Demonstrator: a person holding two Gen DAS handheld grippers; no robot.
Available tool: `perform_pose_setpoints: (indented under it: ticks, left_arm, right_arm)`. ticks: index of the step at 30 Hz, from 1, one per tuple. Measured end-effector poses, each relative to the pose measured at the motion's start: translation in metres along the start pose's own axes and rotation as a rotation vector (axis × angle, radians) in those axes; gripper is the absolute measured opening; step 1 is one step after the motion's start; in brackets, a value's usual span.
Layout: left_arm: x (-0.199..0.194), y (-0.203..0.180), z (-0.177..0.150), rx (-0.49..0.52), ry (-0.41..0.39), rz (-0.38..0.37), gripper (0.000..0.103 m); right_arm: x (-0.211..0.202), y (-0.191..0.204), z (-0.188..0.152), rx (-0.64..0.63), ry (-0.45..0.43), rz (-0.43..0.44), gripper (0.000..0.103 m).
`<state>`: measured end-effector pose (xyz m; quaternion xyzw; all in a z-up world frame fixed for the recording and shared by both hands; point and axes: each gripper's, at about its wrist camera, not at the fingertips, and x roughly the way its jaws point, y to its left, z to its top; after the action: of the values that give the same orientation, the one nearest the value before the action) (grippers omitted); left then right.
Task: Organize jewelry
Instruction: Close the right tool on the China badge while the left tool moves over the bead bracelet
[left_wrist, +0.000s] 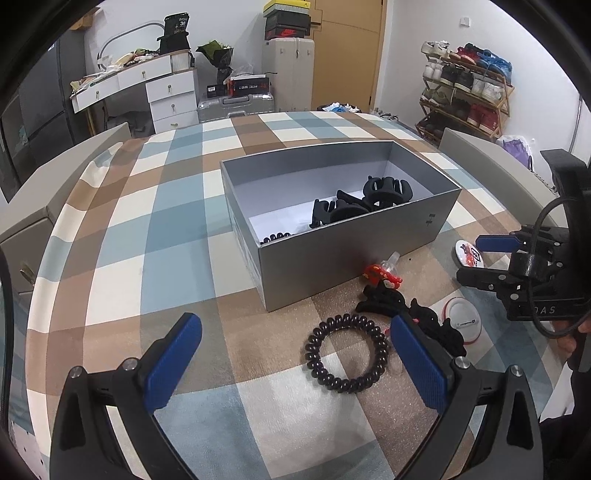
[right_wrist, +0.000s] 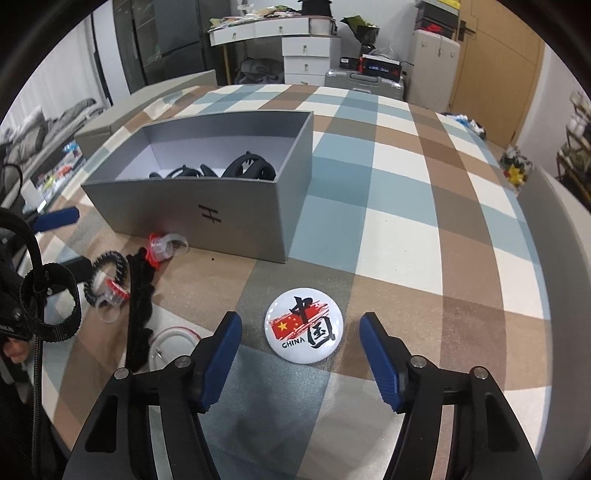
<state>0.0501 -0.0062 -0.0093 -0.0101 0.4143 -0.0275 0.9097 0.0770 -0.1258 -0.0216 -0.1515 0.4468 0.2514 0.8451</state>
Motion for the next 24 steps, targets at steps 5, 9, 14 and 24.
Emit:
perform_pose_setpoints:
  ticks: [5,9,14,24]
  left_arm:
    - [0.001,-0.001,0.0,0.003,0.005,0.0,0.1]
    - [0.002,-0.002,-0.001,0.014,0.006,-0.001,0.1]
    - [0.004,-0.006,-0.003,0.024,0.016,-0.003,0.1]
    - [0.004,0.005,-0.003,0.004,0.02,0.046,0.1]
  right_arm:
    - [0.0,0.0,0.0,-0.006,-0.006,0.004,0.055]
    - [-0.003,0.006,-0.002,-0.048,-0.002,0.02,0.042]
    - [-0.004,0.005,-0.002,-0.047,-0.003,0.028,0.042]
    - [-0.023,-0.002,0.006,0.011,-0.081,0.101,0.042]
